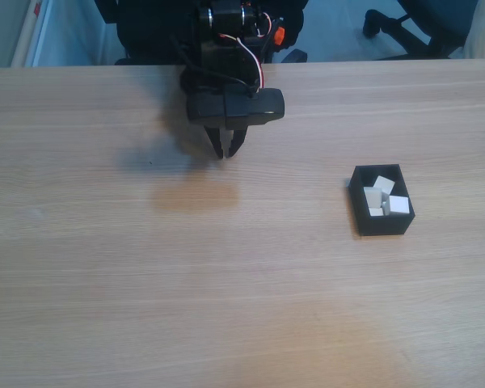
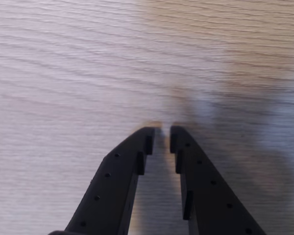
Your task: Pick blocks and place them in the box.
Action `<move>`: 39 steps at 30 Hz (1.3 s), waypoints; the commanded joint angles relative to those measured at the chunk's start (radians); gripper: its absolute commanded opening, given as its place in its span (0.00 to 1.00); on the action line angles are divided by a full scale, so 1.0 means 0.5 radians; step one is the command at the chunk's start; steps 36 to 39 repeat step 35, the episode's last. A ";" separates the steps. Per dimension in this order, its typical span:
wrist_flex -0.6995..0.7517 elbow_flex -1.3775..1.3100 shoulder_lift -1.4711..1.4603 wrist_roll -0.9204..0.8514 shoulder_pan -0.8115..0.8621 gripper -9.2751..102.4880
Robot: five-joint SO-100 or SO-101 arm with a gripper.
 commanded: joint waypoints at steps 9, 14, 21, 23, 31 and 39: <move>0.110 0.123 0.052 -0.021 0.009 0.08; 0.110 0.123 0.052 -0.021 0.009 0.08; 0.110 0.123 0.052 -0.006 0.009 0.08; 0.110 0.123 0.052 -0.003 0.009 0.08; 0.110 0.123 0.052 0.003 0.015 0.08; 0.110 0.123 0.052 0.003 0.021 0.08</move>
